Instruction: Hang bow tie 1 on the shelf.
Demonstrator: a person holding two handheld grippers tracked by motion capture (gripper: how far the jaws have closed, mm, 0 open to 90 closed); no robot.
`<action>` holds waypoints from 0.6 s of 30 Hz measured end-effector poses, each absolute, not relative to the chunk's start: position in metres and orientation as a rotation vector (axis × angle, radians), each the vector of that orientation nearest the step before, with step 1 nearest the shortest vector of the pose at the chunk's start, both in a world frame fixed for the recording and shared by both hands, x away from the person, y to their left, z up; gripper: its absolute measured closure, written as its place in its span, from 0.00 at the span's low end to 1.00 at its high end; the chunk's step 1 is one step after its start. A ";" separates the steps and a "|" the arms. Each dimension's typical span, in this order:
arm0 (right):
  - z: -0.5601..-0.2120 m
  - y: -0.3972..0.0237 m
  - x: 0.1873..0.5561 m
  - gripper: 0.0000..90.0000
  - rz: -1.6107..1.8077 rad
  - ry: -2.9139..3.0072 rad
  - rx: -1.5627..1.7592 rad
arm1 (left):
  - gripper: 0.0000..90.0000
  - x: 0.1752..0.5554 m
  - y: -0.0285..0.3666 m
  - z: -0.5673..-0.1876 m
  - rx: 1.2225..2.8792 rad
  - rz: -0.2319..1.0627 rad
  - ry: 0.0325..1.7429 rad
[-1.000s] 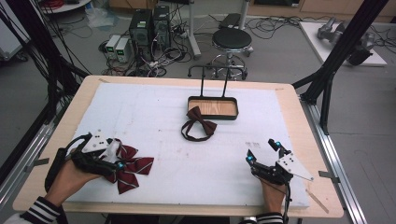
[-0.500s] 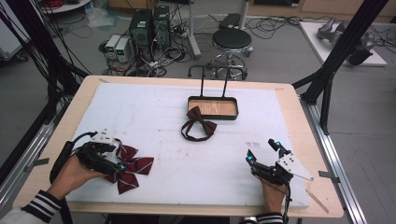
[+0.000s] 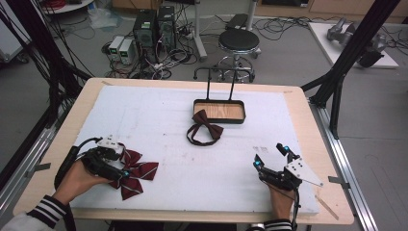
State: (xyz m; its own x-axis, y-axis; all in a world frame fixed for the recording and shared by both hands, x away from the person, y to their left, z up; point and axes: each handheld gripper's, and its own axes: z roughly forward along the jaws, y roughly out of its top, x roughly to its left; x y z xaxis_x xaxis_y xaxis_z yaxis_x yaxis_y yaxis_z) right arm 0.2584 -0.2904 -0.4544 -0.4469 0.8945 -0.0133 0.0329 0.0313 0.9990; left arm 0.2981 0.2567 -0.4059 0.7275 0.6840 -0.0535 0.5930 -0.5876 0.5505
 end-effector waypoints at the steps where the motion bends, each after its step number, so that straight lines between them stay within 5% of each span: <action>1: -0.454 -0.290 0.258 0.12 1.504 1.584 0.967 | 0.28 0.298 0.257 -0.407 2.387 0.224 0.974; 18: -0.454 -0.290 0.258 0.12 1.505 1.585 0.967 | 0.32 0.302 0.253 -0.416 2.414 0.196 1.041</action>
State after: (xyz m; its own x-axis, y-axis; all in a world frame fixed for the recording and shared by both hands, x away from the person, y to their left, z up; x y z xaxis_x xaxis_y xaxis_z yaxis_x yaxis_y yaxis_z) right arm 0.2583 -0.2904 -0.4544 -0.4475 0.8942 -0.0115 0.0349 0.0303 0.9989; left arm 0.3021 0.2525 -0.4164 0.6970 0.7142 -0.0634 0.6421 -0.5824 0.4985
